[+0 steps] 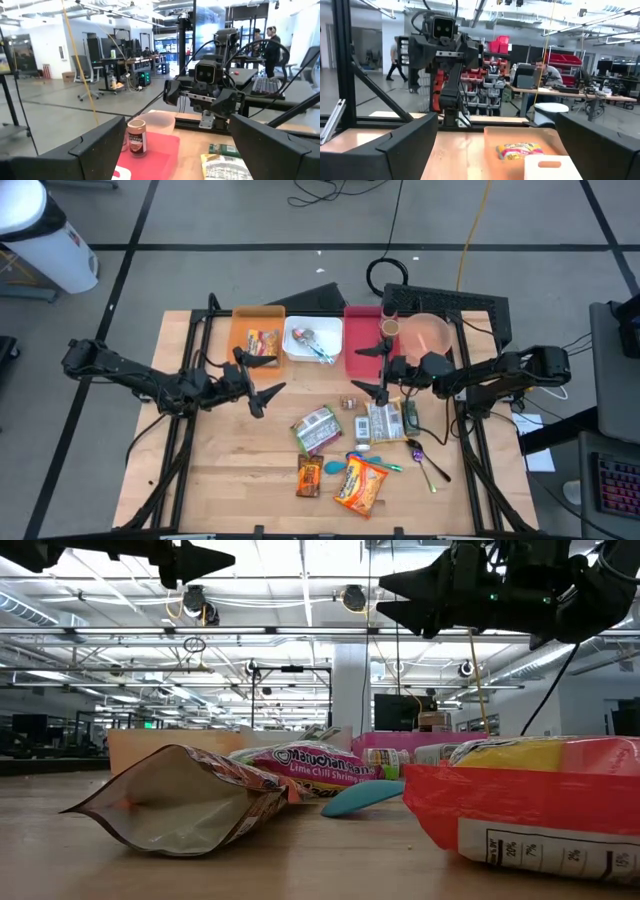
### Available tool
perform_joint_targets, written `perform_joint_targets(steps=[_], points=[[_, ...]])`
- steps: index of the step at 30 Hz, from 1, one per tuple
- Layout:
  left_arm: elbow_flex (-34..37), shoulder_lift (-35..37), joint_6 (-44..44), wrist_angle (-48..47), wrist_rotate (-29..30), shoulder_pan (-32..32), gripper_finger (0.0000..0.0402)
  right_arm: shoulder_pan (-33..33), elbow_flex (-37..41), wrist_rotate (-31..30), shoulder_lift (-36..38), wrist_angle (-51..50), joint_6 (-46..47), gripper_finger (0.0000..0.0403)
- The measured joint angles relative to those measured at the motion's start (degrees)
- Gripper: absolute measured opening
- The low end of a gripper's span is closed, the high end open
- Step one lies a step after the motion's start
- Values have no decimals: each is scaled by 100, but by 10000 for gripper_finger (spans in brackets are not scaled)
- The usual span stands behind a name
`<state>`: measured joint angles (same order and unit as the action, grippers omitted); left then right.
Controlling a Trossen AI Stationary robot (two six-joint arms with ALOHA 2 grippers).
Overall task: Pick & Place Food Item
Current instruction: Put the green noodle pack into the orange bin
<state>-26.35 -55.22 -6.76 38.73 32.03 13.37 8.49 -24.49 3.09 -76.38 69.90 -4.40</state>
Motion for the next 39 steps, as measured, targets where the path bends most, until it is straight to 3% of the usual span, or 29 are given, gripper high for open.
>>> perform_joint_targets(steps=[5,39], points=[[0,0,-316,2,1,0,365,2,0,-1,0,128,33,395],[0,0,-312,-2,-46,0,365,2,-6,0,0,80,-531,394]])
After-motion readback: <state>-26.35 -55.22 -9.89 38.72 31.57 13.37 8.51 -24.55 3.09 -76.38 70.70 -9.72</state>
